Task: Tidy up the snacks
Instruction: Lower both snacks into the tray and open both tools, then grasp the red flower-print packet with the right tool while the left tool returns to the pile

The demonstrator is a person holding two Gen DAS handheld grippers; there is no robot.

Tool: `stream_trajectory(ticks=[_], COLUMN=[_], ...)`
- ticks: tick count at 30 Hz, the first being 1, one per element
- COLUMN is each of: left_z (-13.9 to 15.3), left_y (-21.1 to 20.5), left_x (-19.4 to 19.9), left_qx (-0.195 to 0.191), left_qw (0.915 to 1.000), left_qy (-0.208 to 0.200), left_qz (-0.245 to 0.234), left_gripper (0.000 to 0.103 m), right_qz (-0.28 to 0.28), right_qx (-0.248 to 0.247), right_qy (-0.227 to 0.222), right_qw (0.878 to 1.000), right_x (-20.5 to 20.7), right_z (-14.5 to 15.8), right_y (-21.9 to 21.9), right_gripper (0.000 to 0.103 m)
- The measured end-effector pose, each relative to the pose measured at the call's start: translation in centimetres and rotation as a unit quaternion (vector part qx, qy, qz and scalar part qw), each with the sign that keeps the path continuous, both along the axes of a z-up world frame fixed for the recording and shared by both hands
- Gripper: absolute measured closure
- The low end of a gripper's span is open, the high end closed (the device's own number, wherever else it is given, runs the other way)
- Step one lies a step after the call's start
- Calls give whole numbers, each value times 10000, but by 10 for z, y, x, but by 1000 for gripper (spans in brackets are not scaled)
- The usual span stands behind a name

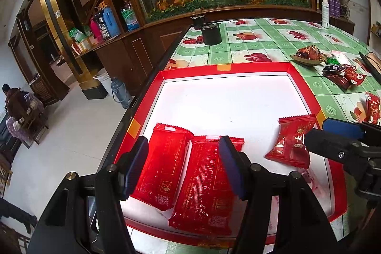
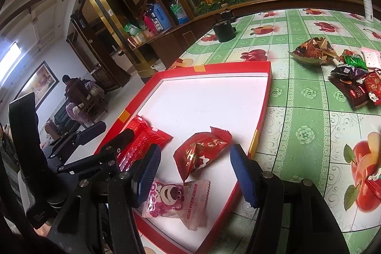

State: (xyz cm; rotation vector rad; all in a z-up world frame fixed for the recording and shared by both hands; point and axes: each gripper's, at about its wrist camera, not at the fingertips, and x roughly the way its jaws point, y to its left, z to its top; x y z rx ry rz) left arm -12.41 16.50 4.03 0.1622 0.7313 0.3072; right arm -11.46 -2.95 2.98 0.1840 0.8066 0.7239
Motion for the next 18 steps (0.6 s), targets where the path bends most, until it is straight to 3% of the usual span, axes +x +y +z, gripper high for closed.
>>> stream_trajectory(ticks=[7, 13, 15, 18], left_z=[6, 18, 20, 23], left_y=[-12, -35, -48, -75], left_x=[4, 10, 12, 16], left_qx=[111, 105, 155, 273], left_qw=[9999, 9993, 9987, 9962], left_qy=[12, -14, -23, -61], left_qz=[-46, -346, -488, -825], left_gripper=[42, 42, 29, 24], right_qz=[-104, -663, -1093, -1657], right_qx=[42, 94, 132, 107], right_qy=[-159, -418, -451, -433], right_qw=[9998, 9969, 9929, 9852], right_x=[-4, 1, 5, 12], right_z=[6, 17, 20, 22], right_y=[-20, -81, -116, -164], right_gripper=[40, 38, 36, 35])
